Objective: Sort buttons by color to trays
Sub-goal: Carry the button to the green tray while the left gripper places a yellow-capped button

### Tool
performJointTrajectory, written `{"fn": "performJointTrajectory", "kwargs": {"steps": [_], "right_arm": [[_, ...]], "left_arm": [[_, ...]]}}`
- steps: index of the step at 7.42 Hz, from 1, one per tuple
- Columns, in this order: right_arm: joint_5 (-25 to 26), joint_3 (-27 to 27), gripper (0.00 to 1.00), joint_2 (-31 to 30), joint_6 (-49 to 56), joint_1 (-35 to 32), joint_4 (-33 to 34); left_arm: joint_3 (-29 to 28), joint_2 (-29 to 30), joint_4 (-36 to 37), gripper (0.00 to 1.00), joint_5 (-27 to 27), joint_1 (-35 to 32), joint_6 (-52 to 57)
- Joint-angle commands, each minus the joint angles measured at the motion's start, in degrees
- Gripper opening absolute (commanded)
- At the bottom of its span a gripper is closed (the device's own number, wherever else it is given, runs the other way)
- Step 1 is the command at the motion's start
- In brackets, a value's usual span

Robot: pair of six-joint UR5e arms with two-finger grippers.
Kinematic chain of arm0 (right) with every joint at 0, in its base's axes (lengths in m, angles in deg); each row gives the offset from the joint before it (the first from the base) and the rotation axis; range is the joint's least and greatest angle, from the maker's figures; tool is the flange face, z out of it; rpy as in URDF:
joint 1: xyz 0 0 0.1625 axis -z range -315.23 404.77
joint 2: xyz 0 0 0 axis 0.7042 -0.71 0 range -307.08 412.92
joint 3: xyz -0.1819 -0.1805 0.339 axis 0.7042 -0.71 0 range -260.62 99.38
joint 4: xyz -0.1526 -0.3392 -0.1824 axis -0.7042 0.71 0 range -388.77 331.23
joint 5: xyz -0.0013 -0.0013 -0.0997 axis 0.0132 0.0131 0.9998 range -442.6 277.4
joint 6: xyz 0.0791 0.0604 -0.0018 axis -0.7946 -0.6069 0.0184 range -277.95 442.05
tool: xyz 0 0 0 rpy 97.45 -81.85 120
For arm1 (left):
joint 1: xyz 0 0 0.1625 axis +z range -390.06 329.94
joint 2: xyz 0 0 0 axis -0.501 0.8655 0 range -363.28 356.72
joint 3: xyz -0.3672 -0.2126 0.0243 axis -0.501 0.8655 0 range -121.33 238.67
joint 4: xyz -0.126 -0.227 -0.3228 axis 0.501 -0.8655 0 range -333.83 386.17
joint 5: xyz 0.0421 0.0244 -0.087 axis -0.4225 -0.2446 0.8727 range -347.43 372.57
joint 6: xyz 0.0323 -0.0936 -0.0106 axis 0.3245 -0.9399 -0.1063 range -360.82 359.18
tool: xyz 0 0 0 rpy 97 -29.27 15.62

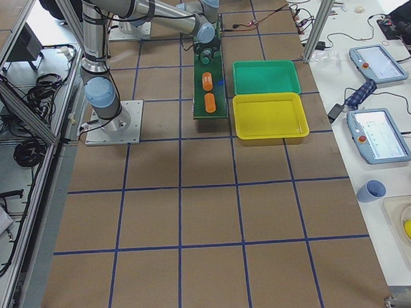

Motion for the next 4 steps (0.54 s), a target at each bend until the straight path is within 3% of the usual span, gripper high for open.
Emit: {"fn": "performJointTrajectory", "kwargs": {"steps": [1, 4], "right_arm": [[-0.2, -0.79, 0.0, -0.59, -0.07, 0.2, 0.0], [-0.02, -2.64, 0.0, -2.34, 0.28, 0.9, -0.35]], "left_arm": [[13.2, -12.48, -2.8, 0.0, -0.04, -3.5, 0.72], [34.59, -28.93, -1.83, 0.0, 4.42, -8.42, 3.1]]}}
